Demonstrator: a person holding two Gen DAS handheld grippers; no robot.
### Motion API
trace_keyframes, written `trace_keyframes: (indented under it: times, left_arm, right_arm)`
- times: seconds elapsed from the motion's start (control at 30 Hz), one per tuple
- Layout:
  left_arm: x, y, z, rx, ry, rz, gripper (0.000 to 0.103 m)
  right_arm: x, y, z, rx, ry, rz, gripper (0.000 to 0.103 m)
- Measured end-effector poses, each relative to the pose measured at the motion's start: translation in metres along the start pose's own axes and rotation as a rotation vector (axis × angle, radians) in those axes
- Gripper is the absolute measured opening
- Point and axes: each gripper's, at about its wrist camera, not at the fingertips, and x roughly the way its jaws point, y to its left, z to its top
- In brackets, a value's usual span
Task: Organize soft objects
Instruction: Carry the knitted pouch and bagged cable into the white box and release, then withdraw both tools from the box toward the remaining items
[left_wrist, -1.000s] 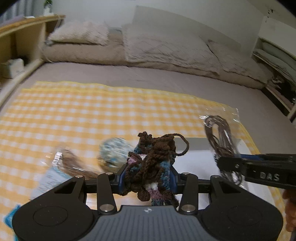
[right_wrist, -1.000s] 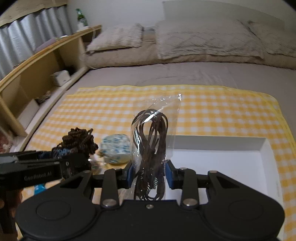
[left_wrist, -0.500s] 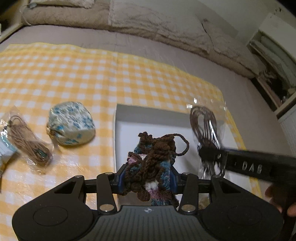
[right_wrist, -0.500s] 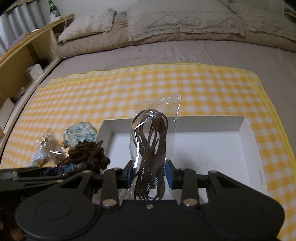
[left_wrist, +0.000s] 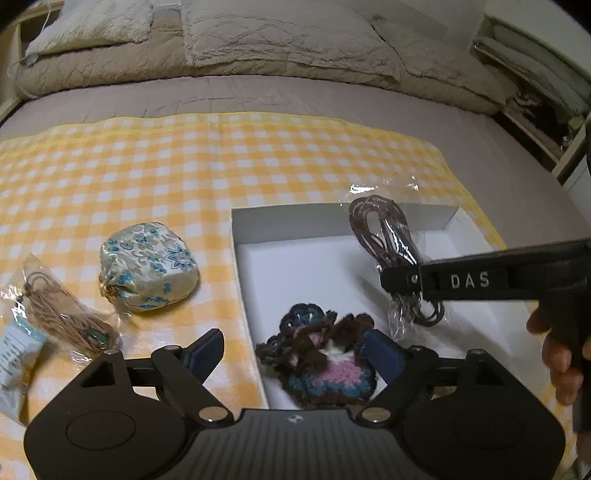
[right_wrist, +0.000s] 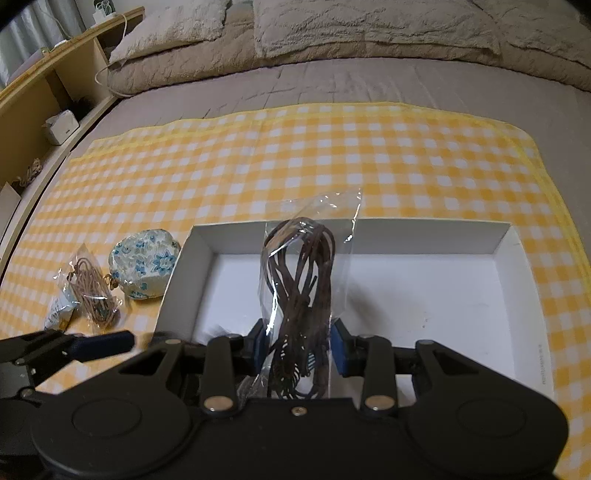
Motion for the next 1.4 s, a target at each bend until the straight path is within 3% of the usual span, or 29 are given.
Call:
trace_keyframes:
  times: [0.43, 0.7, 0.77, 0.8, 0.83, 0.93, 1.4]
  left_arm:
    - [0.015, 0.007, -0.01, 0.111, 0.074, 0.106, 0.092]
    - [0.022, 0.006, -0.012, 0.13, 0.093, 0.114, 0.093]
    - [0.02, 0.005, -0.012, 0.13, 0.091, 0.108, 0.095]
    - [0.019, 0.005, -0.012, 0.131, 0.089, 0.107, 0.097]
    - [0.017, 0.003, -0.013, 0.134, 0.086, 0.106, 0.097]
    - [0.014, 0.001, -0.013, 0.138, 0.08, 0.104, 0.098]
    - [-0.017, -0.004, -0.017, 0.096, 0.015, 0.094, 0.102]
  right_arm:
    - [0.027, 0.001, -0.001, -0.057, 0.099, -0.086, 0.037]
    - [0.034, 0.004, -0.003, -0.065, 0.121, -0.051, 0.037]
    - [0.036, 0.005, -0.002, -0.06, 0.117, -0.031, 0.051]
    - [0.037, 0.005, -0.002, -0.059, 0.118, -0.022, 0.071]
    - [0.037, 0.005, -0.002, -0.056, 0.119, -0.027, 0.081]
    - [0.033, 0.004, -0.002, -0.049, 0.112, -0.065, 0.082]
    - [-0.023, -0.016, -0.014, 0.001, 0.04, -0.051, 0.085]
